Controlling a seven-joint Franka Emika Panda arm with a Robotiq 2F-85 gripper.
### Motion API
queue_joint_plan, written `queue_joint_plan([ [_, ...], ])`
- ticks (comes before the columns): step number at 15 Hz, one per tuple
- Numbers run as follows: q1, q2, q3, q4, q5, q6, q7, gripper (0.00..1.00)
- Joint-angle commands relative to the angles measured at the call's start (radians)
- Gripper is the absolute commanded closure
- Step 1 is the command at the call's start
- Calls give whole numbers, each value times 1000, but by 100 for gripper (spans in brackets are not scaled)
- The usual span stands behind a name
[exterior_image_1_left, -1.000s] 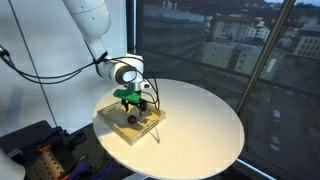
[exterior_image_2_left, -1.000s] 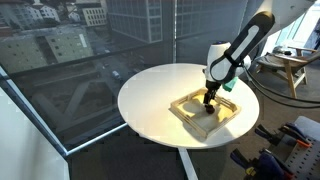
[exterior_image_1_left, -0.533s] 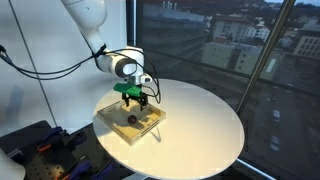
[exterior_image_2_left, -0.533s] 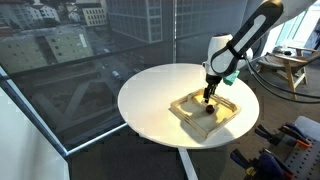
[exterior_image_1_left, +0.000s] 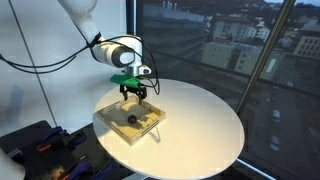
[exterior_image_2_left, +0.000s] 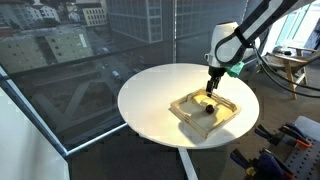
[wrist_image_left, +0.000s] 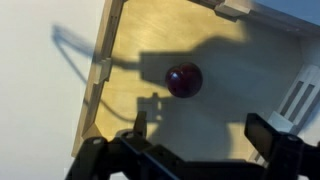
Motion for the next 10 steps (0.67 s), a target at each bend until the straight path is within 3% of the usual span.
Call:
queue_joint_plan([
  [1,-3,-90,8,-50,-4,-38,22,0],
  [10,2,-192,8,-76,2,-100,27,0],
])
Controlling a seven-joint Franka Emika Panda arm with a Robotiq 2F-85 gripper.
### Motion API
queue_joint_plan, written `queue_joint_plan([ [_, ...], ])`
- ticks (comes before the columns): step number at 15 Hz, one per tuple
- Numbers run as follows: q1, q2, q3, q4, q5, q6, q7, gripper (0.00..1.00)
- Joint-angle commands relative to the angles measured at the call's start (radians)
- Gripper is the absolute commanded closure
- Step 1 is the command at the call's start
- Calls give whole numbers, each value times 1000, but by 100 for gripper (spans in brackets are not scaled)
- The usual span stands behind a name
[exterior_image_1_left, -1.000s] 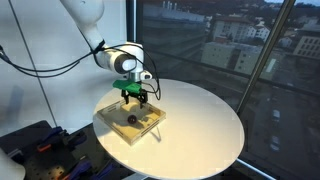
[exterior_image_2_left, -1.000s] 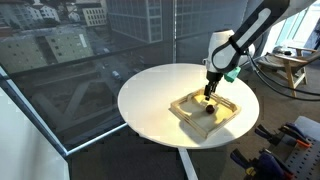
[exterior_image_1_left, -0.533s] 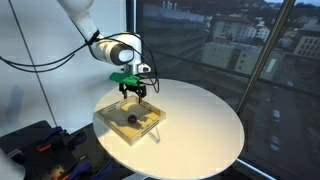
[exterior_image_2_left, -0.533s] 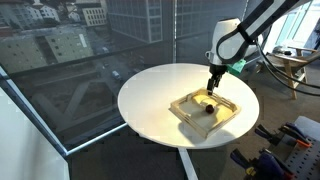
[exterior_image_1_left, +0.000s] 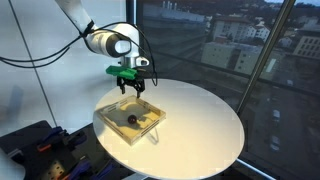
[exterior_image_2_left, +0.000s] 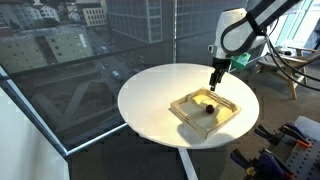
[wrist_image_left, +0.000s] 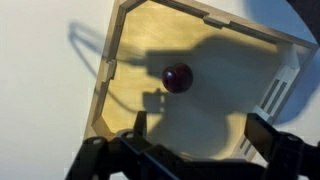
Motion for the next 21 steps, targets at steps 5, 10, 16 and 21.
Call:
queue_joint_plan([
  [5,3,-88,1,-16,4,-65,23,0],
  [10,4,-113,1,-13,7,-81,22,0],
  [16,3,-135,2,-16,36,-70,4,0],
  [21,4,-143,4,-13,90,-66,-6,0],
])
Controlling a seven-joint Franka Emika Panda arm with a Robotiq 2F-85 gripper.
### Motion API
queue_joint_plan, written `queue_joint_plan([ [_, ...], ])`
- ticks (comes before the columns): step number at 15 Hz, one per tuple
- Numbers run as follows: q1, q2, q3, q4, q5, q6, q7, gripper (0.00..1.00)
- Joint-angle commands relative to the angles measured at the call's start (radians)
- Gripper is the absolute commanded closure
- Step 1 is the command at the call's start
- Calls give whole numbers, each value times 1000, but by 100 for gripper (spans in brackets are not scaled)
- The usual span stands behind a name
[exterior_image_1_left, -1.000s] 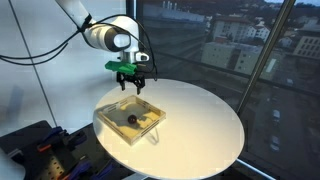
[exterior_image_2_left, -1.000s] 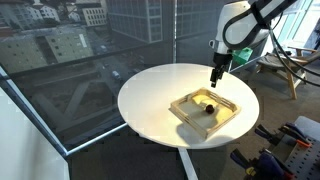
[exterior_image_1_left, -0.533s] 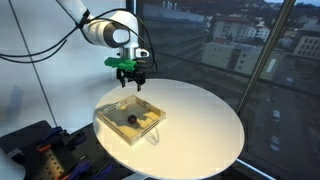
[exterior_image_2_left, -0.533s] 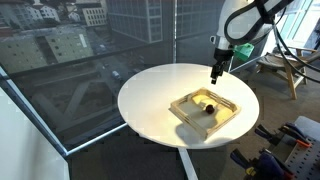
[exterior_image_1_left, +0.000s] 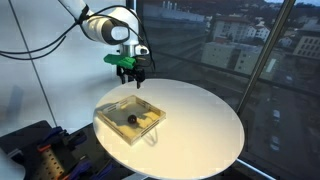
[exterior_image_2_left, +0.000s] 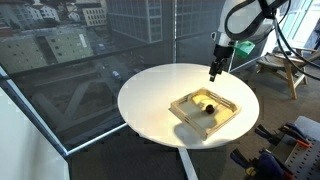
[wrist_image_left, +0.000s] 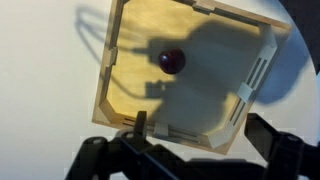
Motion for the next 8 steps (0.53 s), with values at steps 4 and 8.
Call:
queue_joint_plan([
  [4,4,-35,1,-10,43,-7,-5,0],
  [8,3,-10,-1,1,23,-3,1,0],
])
